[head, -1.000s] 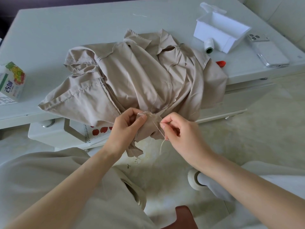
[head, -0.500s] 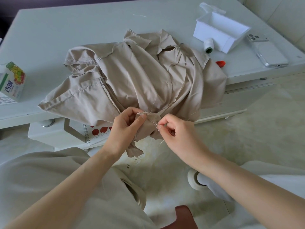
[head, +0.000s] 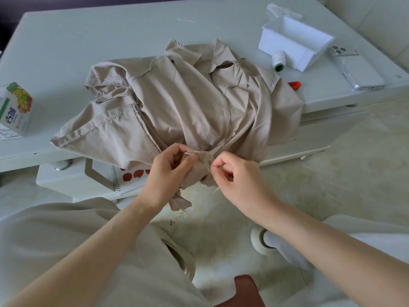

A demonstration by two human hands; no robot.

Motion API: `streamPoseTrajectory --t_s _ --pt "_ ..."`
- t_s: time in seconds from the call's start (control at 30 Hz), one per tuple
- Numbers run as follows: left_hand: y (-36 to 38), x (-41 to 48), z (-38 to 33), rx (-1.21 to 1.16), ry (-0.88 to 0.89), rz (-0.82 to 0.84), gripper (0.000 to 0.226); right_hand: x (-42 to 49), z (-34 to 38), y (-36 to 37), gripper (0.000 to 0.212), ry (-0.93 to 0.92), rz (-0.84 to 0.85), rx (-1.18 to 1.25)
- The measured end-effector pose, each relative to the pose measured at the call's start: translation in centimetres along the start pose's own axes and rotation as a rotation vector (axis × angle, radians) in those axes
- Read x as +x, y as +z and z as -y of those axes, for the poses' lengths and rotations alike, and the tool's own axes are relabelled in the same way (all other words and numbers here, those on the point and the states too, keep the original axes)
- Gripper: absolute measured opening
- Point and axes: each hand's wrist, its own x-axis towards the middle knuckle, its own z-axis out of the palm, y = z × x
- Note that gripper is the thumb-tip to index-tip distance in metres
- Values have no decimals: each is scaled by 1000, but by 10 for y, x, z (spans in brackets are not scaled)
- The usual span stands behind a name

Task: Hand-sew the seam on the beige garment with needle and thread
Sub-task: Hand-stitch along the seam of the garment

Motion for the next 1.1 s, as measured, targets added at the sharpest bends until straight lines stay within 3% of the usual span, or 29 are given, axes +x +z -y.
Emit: streamPoseTrajectory --t_s 0.33,0.57,0.83,1.1 --pt "4 -9 -2 127 220 59 6 8 12 7 14 35 14 -23" --pt "3 -6 2 139 191 -25 12 6 13 10 11 81 1 18" --pt "1 -6 -3 -49 115 -12 8 4 15 9 18 62 51 -61" --pt "1 -2 -3 -103 107 -87 17 -5 7 11 10 -60 19 -165"
